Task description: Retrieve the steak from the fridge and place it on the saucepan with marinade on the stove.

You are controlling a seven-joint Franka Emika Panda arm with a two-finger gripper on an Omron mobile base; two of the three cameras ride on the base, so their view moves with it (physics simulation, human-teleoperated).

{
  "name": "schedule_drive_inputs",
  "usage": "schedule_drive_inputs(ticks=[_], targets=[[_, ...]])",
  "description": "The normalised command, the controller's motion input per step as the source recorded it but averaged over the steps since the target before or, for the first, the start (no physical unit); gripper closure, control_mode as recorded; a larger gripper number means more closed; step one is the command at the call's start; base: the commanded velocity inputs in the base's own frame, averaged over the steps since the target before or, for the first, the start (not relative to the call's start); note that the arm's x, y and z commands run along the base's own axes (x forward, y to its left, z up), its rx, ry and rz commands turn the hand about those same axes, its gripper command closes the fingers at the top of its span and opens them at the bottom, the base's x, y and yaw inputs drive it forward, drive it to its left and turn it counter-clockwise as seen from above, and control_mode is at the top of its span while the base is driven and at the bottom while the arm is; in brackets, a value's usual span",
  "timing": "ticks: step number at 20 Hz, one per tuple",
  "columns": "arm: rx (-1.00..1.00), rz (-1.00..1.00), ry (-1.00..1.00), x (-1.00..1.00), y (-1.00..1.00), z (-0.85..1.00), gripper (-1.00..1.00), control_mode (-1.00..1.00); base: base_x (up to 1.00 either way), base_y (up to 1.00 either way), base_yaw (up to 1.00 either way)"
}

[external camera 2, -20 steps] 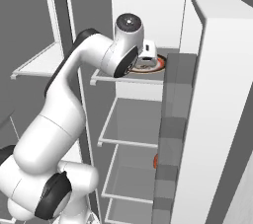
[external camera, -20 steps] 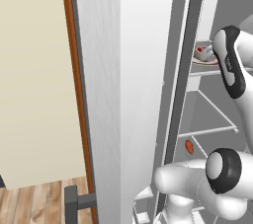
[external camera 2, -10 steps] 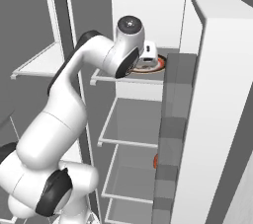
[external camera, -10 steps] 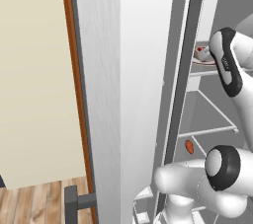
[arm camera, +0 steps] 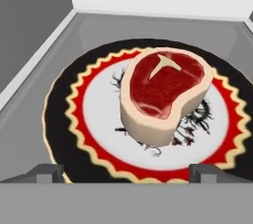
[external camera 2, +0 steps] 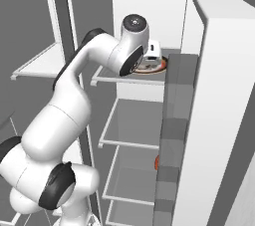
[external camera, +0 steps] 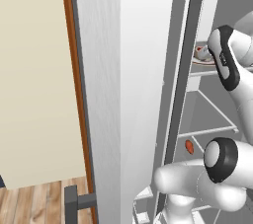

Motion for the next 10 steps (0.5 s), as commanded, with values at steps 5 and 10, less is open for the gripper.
schedule_drive_inputs(ticks=[5, 10], targets=[[0.0, 0.0, 0.0, 0.12, -0.09, 0.0, -1.0, -1.0, 0.0, 0.0, 0.0], [0.0, 0.0, 0.0, 0.11, -0.07, -0.01, -1.0, -1.0, 0.0, 0.0, 0.0]])
